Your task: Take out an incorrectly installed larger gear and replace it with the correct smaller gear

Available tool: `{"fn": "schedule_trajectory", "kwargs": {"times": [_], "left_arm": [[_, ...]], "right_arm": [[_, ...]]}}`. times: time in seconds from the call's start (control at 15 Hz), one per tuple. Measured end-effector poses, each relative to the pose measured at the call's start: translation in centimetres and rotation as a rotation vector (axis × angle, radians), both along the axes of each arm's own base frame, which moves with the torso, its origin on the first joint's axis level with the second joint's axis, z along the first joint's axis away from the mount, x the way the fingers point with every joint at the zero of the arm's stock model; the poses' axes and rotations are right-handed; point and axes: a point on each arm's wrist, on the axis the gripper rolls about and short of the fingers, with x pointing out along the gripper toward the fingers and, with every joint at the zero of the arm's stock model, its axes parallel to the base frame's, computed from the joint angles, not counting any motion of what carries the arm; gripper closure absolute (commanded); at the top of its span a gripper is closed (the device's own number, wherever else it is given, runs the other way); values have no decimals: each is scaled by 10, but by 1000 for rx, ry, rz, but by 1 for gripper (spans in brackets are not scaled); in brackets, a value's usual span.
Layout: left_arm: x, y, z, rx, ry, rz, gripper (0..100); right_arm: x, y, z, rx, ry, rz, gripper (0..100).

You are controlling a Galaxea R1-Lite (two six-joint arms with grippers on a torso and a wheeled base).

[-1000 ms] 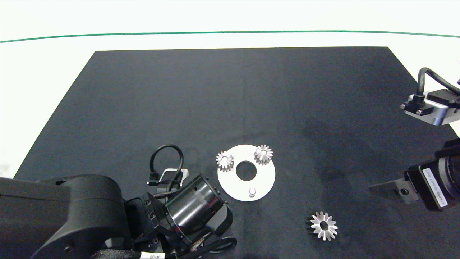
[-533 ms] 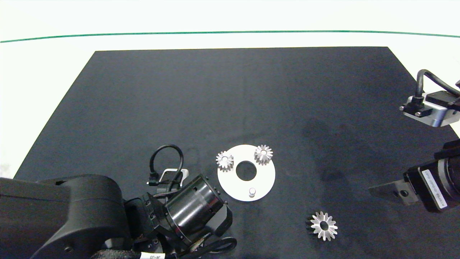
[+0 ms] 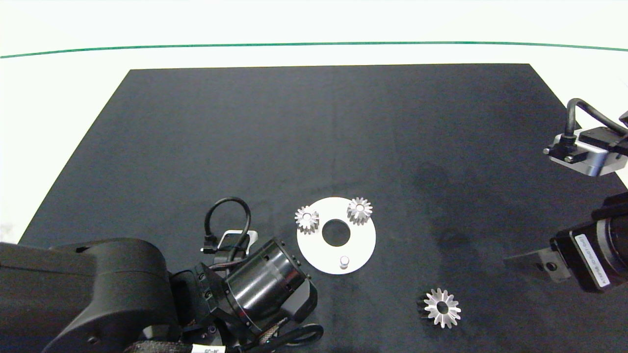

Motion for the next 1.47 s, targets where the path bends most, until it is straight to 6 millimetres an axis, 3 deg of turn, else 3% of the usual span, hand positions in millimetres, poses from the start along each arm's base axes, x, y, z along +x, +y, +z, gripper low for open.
{"fn": "schedule_trajectory", "kwargs": {"times": [0.2,1.07,1.47], "left_arm": [[0,0,0,1,-1,0,76],[-1,0,-1,2,-12,-15,99],[3,1,22,1,-72,-97,99]], "right_arm": [[0,0,0,0,0,0,0],[-9,-6,6,9,-33,20,0],[-12,-1,1,20,-41,60,0]]}}
